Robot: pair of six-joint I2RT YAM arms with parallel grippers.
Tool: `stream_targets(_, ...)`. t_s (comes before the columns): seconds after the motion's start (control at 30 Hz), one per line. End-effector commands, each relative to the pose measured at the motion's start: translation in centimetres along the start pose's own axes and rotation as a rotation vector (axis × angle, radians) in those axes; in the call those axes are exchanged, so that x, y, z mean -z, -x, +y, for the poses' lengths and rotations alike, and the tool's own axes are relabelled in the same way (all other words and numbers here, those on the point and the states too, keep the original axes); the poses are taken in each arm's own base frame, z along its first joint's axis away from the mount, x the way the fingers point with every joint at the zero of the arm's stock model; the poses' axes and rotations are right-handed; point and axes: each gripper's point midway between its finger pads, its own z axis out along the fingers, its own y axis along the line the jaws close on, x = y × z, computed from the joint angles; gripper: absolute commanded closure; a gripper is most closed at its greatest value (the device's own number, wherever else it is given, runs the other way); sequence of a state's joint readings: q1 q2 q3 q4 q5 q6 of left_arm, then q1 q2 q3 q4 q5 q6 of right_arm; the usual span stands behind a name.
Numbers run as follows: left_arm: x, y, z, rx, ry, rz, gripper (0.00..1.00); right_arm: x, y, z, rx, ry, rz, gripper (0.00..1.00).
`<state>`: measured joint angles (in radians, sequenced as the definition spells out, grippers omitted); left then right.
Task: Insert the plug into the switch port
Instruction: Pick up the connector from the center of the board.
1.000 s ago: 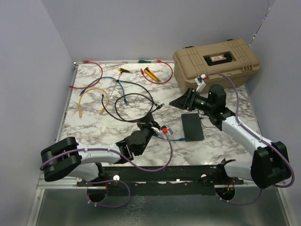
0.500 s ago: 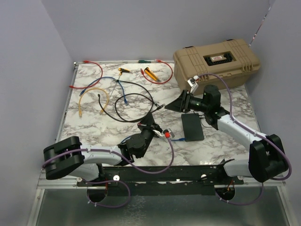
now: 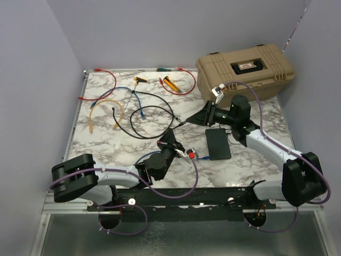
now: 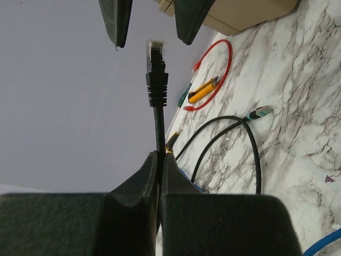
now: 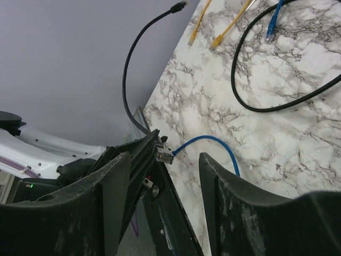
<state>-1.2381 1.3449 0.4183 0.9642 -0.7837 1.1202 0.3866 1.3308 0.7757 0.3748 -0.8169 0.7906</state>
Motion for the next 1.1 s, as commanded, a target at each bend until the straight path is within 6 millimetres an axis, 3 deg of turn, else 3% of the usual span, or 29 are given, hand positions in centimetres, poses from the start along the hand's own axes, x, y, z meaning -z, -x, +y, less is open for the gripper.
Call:
stream_targets(0.0,0.4,-0.1,0.1,-0.007,0.015,0.008,1.00,-0.5,0.7,1.0,0.013,0.039,-0.006,0.44)
stream_targets(0.63,0.4,0.0,-0.1,-0.016,0.008,0.004,1.00,-1.6,-0.1,0.5,0.000,0.006,0.011,0.70)
stream_targets(0.77,0.5,0.0,-0.2,-0.018,0.004,-0.003,1.00,-1.6,-0.2,0.1,0.014,-0.016,0.010,0.81)
stream_targets(0.9,0.6,0.0,-0.2,-0.018,0.002,-0.006,1.00,-1.5,-0.1,-0.3,0.040,-0.038,0.007,0.99)
stream_targets(0.97,0.6,0.0,-0.2,-0.017,0.000,-0.005,0.92,-1.4,-0.1,-0.5,0.057,-0.045,0.008,1.00)
stream_targets(1.07,0.5,0.1,-0.1,0.015,0.003,0.002,0.66,-1.3,0.0,-0.5,0.102,-0.050,0.007,0.99)
